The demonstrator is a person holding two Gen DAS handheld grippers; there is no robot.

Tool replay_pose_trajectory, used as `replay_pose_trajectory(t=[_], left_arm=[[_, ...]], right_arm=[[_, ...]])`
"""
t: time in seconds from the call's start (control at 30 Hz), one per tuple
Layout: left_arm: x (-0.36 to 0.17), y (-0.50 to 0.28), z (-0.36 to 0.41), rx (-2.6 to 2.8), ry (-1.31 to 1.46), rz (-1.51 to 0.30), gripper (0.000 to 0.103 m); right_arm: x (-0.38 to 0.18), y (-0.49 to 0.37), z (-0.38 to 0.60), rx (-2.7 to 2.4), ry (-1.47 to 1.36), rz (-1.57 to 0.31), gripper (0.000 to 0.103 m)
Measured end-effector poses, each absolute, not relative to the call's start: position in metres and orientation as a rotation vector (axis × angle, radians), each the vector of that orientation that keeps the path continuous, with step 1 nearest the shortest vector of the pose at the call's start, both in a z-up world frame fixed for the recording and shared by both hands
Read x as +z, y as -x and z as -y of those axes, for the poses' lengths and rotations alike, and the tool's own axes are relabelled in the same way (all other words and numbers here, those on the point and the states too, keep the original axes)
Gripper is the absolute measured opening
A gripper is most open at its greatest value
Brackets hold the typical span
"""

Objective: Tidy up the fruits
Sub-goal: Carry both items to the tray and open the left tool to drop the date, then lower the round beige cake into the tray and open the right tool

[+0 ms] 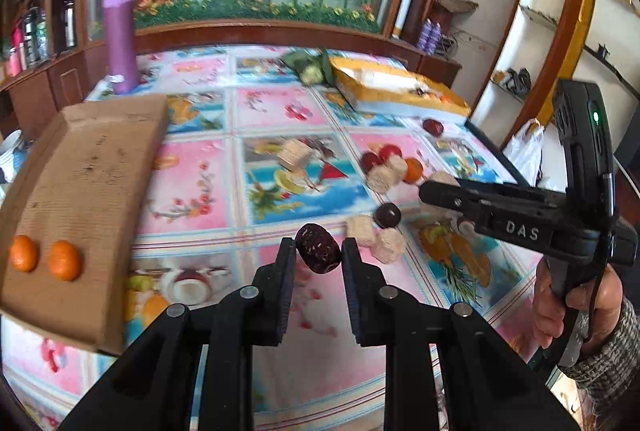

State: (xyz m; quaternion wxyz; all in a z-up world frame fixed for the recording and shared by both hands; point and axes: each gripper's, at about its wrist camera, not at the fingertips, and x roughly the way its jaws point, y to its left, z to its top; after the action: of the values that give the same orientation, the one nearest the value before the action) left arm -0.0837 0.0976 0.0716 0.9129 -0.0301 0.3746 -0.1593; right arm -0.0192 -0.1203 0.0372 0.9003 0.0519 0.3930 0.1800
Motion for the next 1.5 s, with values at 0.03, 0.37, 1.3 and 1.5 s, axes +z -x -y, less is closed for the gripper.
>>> replay_pose_trajectory(t=[0.03,0.37,1.3,1.5], left_arm=[[0.078,0.087,-0.108,-0.311,0.070,-0.755,0.022],[0.107,0.102,-0.211,-0.084,0.038,-0.691,0.022],[0.048,-0.020,-0.346,0.106,0.185,-0.932,0.023],[0.045,-0.017,-0.350,0.112,0.215,-0.921,0.045]], right_arm=[[0.042,0.023,0.116,0.381,-0.101,-0.806,0.039],[0.076,0.050,0.038,0.530,-0.017,-0.745,0.040],[0.029,-0.037,-0.198,0.737,0.130,-0.908,0.040],[0.016,-0.045,-0.202,0.722,0.130,-0.930,0.041]])
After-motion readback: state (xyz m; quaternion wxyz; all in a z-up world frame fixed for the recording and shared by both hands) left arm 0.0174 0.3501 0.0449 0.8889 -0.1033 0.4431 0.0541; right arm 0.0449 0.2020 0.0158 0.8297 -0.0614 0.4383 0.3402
